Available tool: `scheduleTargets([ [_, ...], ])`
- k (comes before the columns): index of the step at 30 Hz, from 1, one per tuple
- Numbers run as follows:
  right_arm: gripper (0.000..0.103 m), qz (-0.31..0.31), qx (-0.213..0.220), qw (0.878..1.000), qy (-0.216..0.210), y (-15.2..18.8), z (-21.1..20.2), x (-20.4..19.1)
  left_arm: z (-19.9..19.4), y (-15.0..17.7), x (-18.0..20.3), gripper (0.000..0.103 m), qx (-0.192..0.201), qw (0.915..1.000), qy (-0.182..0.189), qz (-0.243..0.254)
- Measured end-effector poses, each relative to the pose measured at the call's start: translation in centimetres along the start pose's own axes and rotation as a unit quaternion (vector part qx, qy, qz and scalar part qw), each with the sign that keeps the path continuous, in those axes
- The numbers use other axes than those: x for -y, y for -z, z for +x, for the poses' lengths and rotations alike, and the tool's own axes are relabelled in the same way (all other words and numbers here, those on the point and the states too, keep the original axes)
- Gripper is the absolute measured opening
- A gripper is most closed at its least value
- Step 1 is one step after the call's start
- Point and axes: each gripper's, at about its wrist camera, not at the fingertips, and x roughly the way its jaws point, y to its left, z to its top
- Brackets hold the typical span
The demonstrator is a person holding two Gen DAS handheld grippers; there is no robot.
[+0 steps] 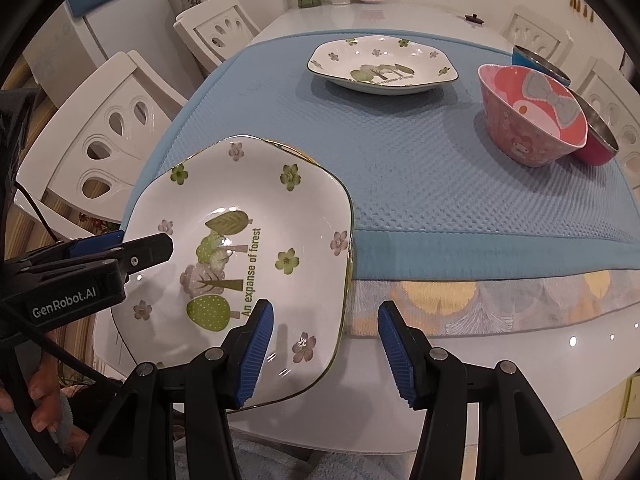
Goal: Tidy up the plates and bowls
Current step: 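Open both grippers to release the plates onto the stack, then lift both grippers up and away from the plate stack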
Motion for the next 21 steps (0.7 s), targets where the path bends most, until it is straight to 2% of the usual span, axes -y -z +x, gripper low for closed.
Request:
scheduleTargets([
  [21, 0.052, 0.01, 0.018, 1.0, -0.01, -1.3, -1.3, 1.0, -0.5, -0.8, 1.0, 0.062, 0.006, 0.9997, -0.016, 0.017],
])
